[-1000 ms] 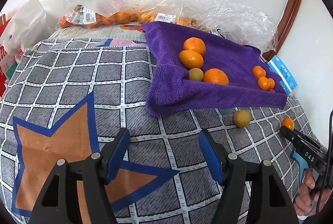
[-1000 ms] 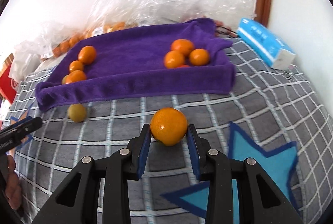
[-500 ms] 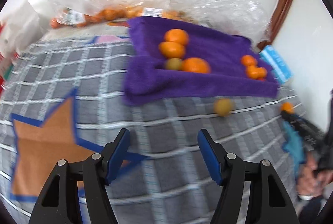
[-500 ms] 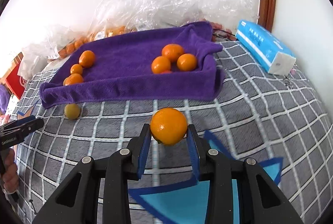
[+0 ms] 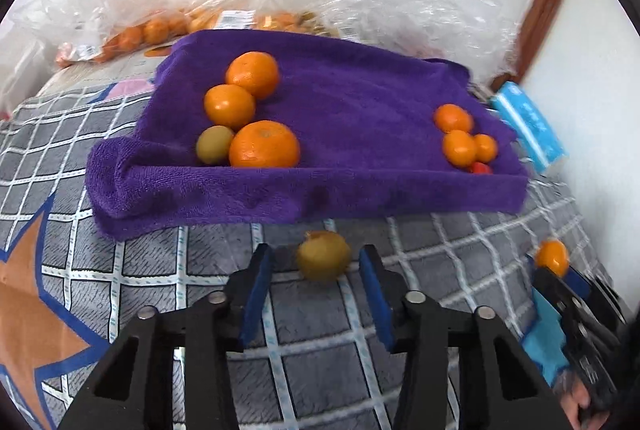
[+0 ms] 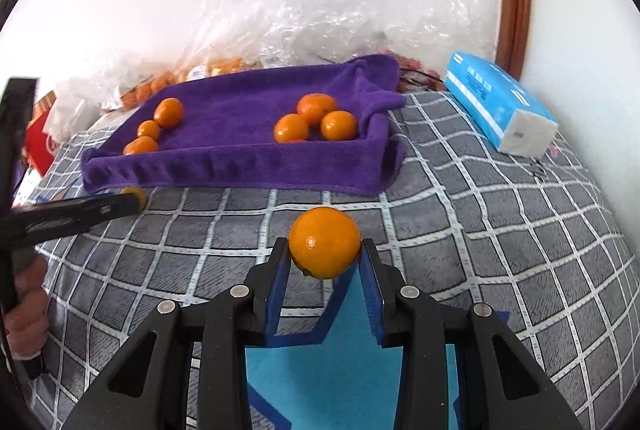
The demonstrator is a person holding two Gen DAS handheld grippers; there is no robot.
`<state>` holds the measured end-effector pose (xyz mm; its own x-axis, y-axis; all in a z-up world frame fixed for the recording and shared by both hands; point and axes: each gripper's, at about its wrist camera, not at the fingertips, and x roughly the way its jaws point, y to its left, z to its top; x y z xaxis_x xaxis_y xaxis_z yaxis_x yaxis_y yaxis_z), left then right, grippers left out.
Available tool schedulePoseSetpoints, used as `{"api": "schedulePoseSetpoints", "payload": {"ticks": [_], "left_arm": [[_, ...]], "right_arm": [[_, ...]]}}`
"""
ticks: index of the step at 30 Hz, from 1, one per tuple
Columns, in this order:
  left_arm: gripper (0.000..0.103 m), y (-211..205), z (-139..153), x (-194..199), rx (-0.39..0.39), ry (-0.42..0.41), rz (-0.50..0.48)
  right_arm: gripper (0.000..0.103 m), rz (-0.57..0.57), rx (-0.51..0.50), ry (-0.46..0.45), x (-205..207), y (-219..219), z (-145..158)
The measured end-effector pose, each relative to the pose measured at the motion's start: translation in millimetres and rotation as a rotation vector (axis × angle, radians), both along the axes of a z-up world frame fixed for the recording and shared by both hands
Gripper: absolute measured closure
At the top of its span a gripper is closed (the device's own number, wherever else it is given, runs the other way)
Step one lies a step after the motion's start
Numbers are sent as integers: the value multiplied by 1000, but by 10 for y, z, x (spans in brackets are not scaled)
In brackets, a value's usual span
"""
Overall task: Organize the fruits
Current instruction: 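Lift the orange with the right tool while the left tool grasps a yellow-green fruit on the bedspread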
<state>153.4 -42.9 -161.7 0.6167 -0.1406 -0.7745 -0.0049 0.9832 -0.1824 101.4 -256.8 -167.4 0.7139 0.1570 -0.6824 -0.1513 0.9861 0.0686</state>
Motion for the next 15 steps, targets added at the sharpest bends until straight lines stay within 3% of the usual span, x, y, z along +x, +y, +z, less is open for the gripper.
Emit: {"api": "schedulePoseSetpoints", "payload": {"ticks": [2, 6, 15], "left_arm": [[76, -6, 6, 16, 10, -7, 21], [76, 8, 5, -1, 5, -18, 41], [74, -67, -5, -6, 74, -37, 41]], "right_arm": [[68, 9, 2, 7, 14, 11, -8], [68, 24, 22, 52, 83, -5, -54], [68, 56, -1, 75, 100, 77, -97]]}}
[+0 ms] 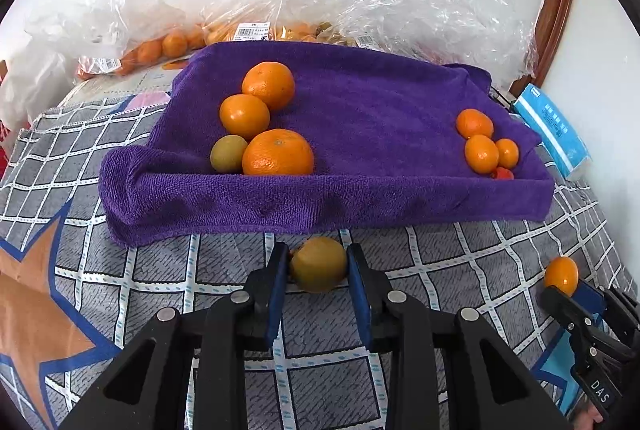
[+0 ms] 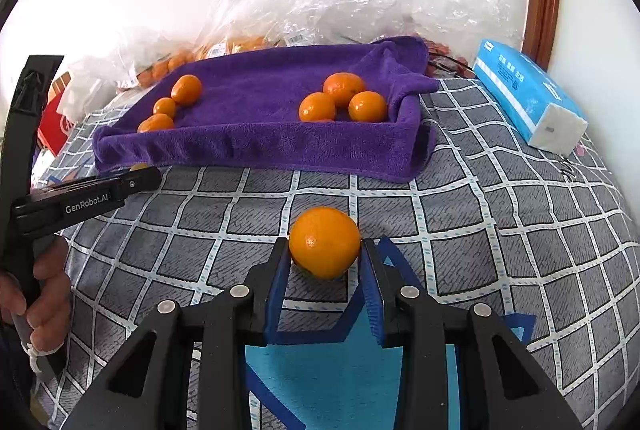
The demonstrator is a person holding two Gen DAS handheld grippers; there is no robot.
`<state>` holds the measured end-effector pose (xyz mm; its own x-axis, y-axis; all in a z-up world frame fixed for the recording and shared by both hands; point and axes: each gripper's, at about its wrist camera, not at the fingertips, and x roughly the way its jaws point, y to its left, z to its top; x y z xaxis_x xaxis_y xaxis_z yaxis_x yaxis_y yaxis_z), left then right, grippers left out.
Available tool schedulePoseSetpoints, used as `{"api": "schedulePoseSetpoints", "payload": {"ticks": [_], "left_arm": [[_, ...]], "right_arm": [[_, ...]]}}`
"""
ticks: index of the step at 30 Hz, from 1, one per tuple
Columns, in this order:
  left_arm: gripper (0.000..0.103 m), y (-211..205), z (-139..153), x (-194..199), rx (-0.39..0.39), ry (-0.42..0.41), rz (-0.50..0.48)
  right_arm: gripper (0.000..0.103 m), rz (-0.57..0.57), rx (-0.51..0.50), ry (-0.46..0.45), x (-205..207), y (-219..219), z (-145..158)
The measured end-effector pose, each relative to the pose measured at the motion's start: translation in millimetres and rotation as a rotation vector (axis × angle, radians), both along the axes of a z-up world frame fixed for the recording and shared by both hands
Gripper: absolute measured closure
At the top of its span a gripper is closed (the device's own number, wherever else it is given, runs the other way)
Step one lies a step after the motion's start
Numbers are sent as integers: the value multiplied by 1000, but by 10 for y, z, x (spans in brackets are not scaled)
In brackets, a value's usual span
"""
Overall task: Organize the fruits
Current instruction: 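Carry the orange toward the towel with the right tool while the left tool carries its yellow-green fruit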
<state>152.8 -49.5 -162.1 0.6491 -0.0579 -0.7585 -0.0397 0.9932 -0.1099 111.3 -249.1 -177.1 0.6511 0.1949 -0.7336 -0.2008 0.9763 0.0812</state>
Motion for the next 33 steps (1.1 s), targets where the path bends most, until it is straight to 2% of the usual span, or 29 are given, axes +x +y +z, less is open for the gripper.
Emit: {"api": "schedulePoseSetpoints", "payload": {"ticks": [7, 14, 18, 27, 33], "left_arm": [[74, 9, 0, 8, -18, -1, 1], [74, -42, -4, 15, 21, 3, -2], [74, -35, -3, 16, 15, 2, -1], [76, 43, -15, 5, -28, -5, 3], [76, 153, -21, -18, -109, -17, 4]], "right_arm": [[68, -24, -12, 24, 34, -20, -23], [68, -32, -21, 40, 63, -22, -45], [68, -39, -42, 38, 65, -8, -52], [69, -47, -87, 34, 76, 36, -69], [69, -56, -68, 19, 54, -3, -55]]}}
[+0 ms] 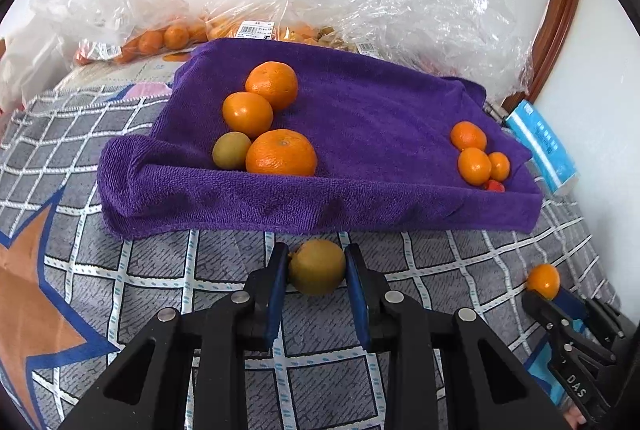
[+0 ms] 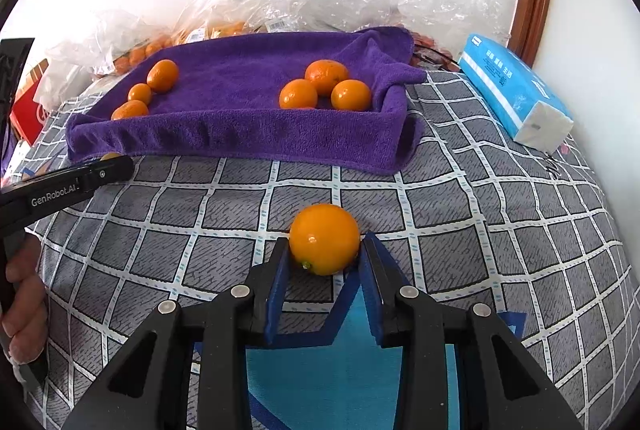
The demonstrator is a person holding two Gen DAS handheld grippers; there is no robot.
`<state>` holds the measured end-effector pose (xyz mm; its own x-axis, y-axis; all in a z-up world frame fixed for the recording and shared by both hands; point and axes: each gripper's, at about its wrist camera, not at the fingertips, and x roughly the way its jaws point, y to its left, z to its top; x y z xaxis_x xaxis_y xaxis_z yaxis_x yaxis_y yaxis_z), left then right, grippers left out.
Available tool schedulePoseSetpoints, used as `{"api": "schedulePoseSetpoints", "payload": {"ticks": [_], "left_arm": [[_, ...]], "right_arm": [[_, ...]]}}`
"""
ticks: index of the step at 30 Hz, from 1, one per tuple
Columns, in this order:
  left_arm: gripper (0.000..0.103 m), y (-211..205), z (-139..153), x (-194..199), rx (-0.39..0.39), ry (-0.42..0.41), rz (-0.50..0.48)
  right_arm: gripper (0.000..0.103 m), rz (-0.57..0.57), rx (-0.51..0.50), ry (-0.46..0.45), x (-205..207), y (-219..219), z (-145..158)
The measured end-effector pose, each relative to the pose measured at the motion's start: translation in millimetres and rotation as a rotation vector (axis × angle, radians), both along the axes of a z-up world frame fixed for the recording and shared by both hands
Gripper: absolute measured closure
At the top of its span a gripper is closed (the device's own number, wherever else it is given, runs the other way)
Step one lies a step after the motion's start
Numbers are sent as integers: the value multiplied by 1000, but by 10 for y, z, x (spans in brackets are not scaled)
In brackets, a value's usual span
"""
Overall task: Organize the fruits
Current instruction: 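Carry the orange toward the towel with the right tool while the left tool carries its yellow-green fruit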
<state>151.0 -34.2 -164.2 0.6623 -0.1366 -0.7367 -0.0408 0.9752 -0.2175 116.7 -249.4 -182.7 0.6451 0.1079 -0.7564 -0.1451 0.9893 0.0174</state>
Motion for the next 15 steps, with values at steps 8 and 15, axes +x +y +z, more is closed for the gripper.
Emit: {"api": "schedulePoseSetpoints", "payload": {"ticks": [8, 15], "left_arm": [[76, 216, 67, -256, -23, 6, -6], [76, 557, 216, -458, 1, -17, 1]], "right_arm": [[69, -16, -29, -21, -101, 41, 42], [69, -55, 10, -20, -243, 138, 148]]}}
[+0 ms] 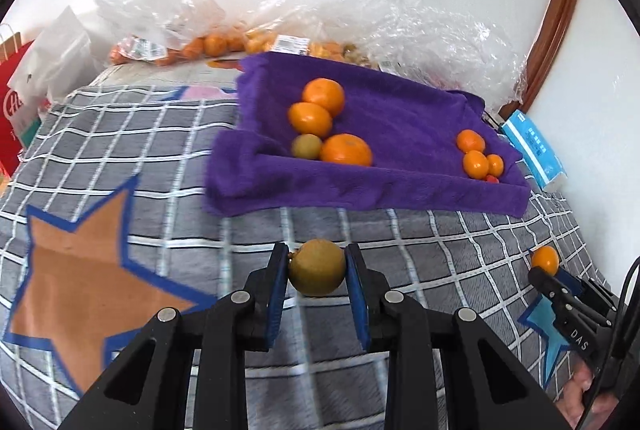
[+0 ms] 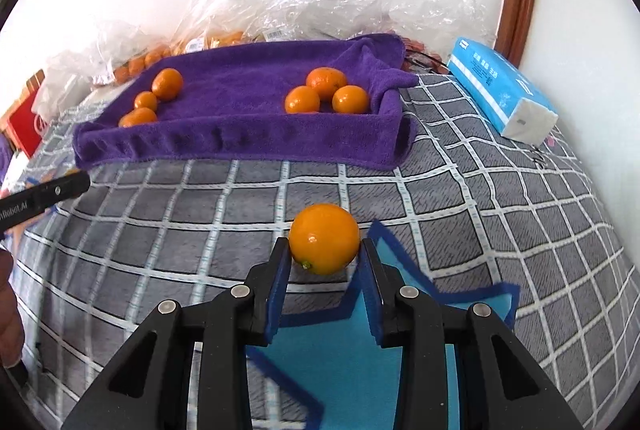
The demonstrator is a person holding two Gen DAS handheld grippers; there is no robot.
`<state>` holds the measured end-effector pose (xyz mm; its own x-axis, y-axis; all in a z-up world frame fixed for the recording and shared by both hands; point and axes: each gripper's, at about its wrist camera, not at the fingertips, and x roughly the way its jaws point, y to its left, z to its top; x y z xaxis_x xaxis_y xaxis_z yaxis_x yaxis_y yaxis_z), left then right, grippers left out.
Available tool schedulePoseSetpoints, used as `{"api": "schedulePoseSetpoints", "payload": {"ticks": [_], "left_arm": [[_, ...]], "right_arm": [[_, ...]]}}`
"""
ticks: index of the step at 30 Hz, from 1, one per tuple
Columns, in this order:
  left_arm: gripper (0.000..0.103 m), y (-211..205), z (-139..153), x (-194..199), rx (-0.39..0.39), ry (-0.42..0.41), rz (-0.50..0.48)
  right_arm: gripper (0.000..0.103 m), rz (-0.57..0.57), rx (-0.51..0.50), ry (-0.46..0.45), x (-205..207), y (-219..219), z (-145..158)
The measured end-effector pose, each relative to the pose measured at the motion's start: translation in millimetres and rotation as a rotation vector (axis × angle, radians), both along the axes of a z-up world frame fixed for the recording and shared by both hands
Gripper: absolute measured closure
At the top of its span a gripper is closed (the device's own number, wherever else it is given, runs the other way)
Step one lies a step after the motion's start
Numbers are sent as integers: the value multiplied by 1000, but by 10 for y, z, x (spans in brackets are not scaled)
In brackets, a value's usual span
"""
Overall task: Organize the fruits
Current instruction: 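Carry the orange toward the towel with the right tool while the left tool carries its yellow-green fruit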
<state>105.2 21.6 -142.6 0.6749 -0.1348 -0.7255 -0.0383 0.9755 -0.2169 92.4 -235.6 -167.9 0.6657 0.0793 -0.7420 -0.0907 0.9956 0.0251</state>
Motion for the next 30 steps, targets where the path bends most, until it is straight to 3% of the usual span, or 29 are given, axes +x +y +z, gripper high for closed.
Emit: {"api": "schedulePoseSetpoints", "payload": {"ticks": [13, 30], "left_arm": [[76, 388, 175, -267, -65, 2, 18], [76, 424, 600, -261, -53, -39, -32]], "right_arm": [[69, -31, 18, -48, -268, 291, 373], [69, -104, 118, -65, -289, 296, 725]]}}
